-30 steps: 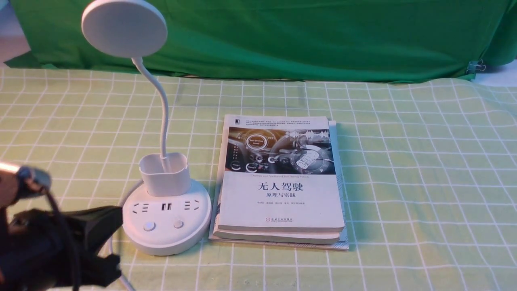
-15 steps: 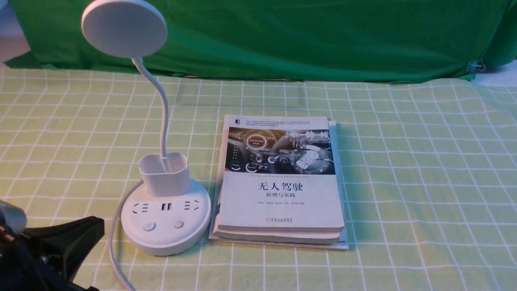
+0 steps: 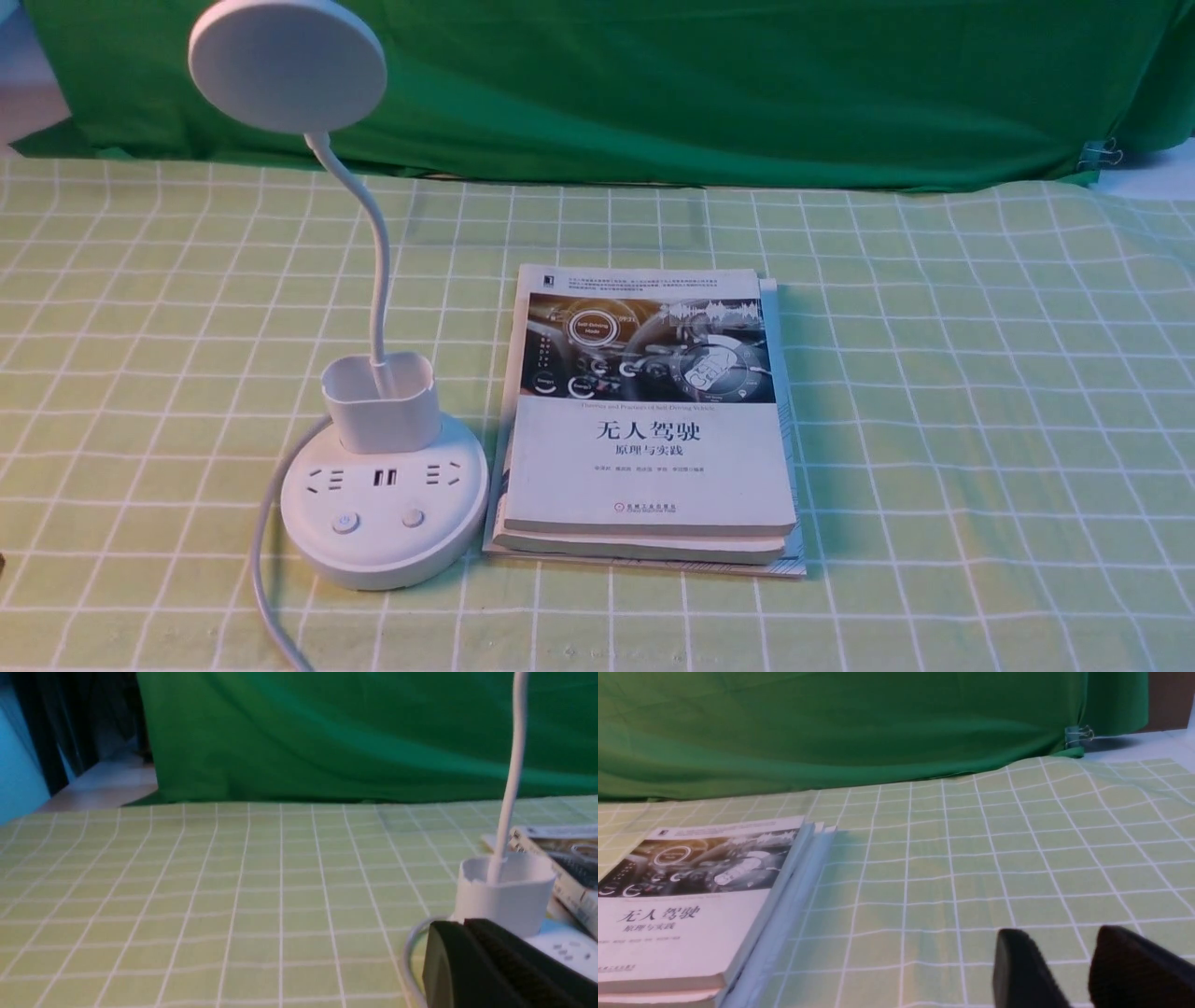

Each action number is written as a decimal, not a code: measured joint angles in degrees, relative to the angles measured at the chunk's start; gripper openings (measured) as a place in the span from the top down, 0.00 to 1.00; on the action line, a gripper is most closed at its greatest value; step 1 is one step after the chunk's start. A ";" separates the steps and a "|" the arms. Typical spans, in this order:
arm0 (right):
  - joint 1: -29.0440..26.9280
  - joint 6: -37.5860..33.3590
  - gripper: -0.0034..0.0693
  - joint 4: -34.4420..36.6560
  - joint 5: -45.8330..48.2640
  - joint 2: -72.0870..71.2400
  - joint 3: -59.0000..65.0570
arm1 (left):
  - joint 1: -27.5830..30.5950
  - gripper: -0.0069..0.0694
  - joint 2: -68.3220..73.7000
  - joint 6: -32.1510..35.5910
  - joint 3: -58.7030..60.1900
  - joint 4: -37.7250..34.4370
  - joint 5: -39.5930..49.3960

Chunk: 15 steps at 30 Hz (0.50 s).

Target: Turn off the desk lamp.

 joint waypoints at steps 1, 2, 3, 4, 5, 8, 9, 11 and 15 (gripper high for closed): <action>0.00 0.04 0.62 0.00 0.00 0.00 0.00 | 0.00 0.91 -0.02 -0.08 0.00 0.00 0.11; 0.00 -0.05 0.62 0.00 0.00 0.00 0.00 | 0.07 0.91 -0.06 -0.59 0.75 -0.06 0.84; 0.00 -0.02 0.62 0.00 0.06 0.00 0.00 | 0.07 0.91 -0.19 -1.72 1.28 -0.05 1.53; 0.00 -0.02 0.62 0.00 0.06 0.00 0.00 | 0.07 0.91 -0.19 -2.80 1.27 -0.05 1.89; 0.00 -0.02 0.62 0.00 0.06 0.00 0.00 | 0.00 0.91 -0.25 -3.36 1.27 -0.05 2.00; 0.00 0.04 0.62 0.00 0.06 0.00 0.00 | -0.19 0.91 -0.29 -4.12 1.27 -0.05 2.31; 0.00 -0.06 0.62 0.00 0.06 0.00 0.00 | -0.26 0.91 -0.29 -4.20 1.27 -0.18 2.40; 0.00 -0.04 0.62 0.00 0.06 0.00 0.00 | -0.31 0.91 -0.29 -4.24 1.27 -0.34 2.46; 0.00 0.03 0.62 0.00 0.06 0.00 0.00 | -0.31 0.91 -0.29 -4.24 1.27 -0.39 2.46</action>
